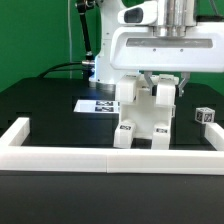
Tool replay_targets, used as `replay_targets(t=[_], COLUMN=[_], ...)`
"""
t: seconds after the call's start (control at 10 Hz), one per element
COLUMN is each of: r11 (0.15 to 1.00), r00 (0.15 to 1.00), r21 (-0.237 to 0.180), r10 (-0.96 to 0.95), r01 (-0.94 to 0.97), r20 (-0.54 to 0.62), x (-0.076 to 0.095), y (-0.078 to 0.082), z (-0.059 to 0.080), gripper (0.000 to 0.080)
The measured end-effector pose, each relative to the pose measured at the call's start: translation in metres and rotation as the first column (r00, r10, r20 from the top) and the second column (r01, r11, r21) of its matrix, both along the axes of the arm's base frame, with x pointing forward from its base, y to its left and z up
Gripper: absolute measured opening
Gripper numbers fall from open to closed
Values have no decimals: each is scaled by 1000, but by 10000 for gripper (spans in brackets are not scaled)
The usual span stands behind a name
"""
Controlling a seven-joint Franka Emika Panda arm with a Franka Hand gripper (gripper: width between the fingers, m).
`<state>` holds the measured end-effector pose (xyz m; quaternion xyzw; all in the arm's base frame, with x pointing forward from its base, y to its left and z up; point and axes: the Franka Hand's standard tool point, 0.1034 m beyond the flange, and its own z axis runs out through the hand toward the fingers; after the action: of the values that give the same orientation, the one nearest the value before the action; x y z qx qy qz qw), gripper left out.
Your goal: Assemble chair
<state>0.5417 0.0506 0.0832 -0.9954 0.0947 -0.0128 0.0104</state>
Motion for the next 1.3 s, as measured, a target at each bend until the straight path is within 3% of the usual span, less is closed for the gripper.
replay_targets(t=[0.5, 0.6, 0.7, 0.8, 1.1, 1.3], r11=[1000, 1000, 1000, 1000, 1000, 1000], r00=[1000, 1000, 1000, 1000, 1000, 1000], r21=[-6, -7, -7, -8, -7, 1], r10=[13, 13, 13, 13, 12, 11], r01=[-13, -13, -13, -13, -12, -11], r20=[-11, -11, -13, -15, -16, -16], x=[-1, -1, -1, -2, -1, 0], y=[-1, -2, -2, -2, -2, 0], z=[-9, -9, -10, -11, -10, -1], gripper=[298, 478, 478, 610, 646, 649])
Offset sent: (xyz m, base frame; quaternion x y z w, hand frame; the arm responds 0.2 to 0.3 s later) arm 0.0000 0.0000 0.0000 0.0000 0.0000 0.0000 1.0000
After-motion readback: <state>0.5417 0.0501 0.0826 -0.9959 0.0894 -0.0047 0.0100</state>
